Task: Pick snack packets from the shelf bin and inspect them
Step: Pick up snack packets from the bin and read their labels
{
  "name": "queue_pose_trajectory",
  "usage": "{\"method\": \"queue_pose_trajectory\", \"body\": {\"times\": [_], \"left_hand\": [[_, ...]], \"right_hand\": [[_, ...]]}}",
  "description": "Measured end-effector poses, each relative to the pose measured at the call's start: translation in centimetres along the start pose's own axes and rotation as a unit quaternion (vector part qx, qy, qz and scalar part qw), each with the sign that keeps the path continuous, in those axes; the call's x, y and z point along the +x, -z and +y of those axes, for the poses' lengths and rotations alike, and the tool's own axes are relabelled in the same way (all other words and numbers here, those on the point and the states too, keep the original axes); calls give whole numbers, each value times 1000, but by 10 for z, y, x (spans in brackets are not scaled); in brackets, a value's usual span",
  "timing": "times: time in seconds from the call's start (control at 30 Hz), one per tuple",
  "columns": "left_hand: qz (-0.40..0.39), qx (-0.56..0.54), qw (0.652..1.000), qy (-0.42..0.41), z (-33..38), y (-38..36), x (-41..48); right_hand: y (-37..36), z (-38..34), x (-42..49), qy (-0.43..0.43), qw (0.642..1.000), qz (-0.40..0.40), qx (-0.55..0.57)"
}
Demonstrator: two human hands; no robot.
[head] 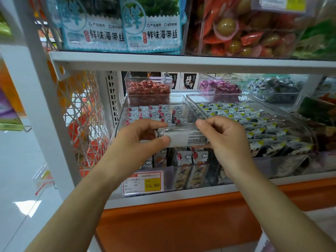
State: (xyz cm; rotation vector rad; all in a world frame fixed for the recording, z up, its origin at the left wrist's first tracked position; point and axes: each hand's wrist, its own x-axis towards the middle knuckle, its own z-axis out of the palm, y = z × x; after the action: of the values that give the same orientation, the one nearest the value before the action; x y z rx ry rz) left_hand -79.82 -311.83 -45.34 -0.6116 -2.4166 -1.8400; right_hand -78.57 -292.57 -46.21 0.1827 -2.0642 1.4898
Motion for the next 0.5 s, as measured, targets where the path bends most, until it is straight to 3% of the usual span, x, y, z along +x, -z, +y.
{"method": "queue_pose_trajectory", "body": {"times": [0.13, 0.5], "left_hand": [[19, -8, 1000, 8, 2, -7, 1], [58, 64, 996, -17, 5, 5, 1]], "right_hand": [[-2, -2, -4, 41, 997, -1, -57], [-1, -2, -4, 29, 997, -73, -16]]}}
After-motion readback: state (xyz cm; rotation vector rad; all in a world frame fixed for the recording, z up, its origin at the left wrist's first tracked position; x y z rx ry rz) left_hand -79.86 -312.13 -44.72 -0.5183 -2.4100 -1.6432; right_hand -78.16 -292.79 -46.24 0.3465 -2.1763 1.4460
